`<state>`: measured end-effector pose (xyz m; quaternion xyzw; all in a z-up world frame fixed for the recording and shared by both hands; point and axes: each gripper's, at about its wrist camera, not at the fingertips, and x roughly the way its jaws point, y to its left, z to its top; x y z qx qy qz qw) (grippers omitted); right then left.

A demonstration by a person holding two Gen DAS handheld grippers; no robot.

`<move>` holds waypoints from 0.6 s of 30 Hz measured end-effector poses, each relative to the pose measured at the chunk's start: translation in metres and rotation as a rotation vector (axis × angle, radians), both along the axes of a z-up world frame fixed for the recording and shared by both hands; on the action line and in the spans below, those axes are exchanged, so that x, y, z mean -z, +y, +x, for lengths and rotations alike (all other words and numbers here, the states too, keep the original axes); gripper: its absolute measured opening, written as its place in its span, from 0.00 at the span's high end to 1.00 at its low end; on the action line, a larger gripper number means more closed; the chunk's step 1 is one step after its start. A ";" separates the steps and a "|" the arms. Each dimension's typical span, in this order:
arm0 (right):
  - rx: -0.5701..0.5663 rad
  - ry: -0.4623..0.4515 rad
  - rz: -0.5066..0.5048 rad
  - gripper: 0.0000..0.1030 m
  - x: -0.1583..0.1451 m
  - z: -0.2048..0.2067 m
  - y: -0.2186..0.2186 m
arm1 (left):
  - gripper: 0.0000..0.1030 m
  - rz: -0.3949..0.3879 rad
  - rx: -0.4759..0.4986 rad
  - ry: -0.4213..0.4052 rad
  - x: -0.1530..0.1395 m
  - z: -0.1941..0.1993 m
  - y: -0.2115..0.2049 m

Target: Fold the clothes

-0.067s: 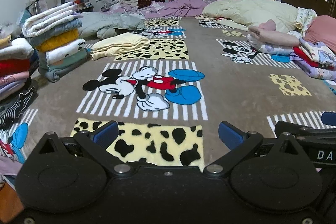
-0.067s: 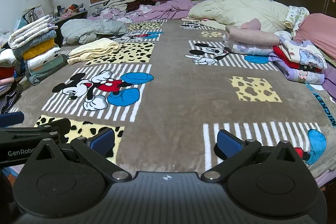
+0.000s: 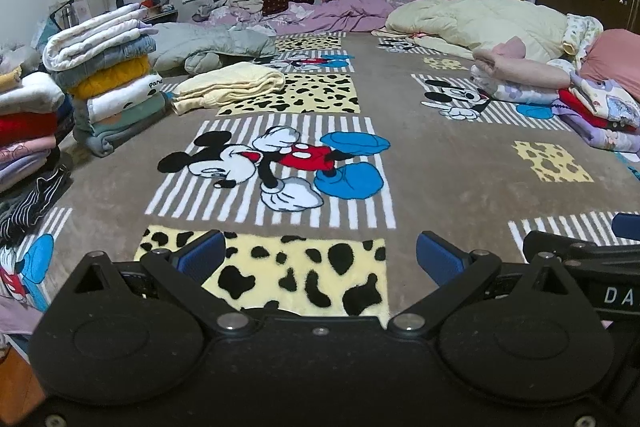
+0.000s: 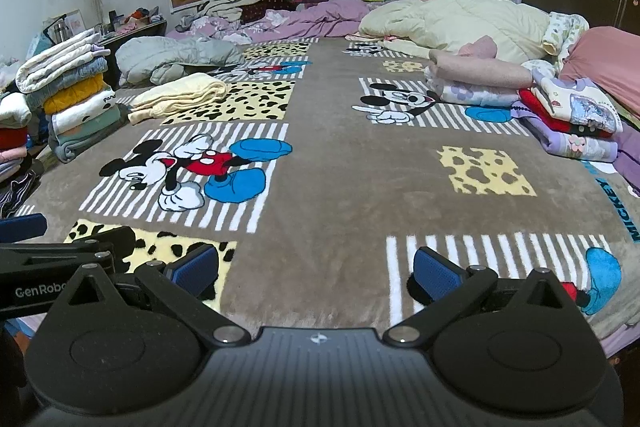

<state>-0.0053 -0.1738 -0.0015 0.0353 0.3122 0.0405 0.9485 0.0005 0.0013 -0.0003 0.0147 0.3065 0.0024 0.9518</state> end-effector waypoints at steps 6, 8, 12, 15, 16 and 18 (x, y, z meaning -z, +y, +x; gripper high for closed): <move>0.001 0.007 0.005 0.00 0.000 0.000 0.000 | 0.00 0.027 -0.004 -0.021 0.000 0.001 -0.002; 0.000 0.008 0.000 0.00 0.000 -0.001 0.001 | 0.00 0.026 -0.004 -0.021 0.001 0.000 -0.002; 0.001 0.008 -0.005 0.00 0.000 -0.001 0.001 | 0.00 0.023 -0.003 -0.015 0.002 -0.001 -0.004; 0.002 0.009 -0.006 0.00 0.002 -0.002 0.003 | 0.00 0.022 -0.003 -0.013 0.002 -0.001 -0.005; 0.001 0.009 -0.007 0.00 0.002 -0.002 0.003 | 0.00 0.022 -0.004 -0.012 0.002 -0.001 -0.005; 0.001 0.009 -0.008 0.00 0.002 -0.001 0.003 | 0.00 0.022 -0.005 -0.012 0.001 -0.001 -0.007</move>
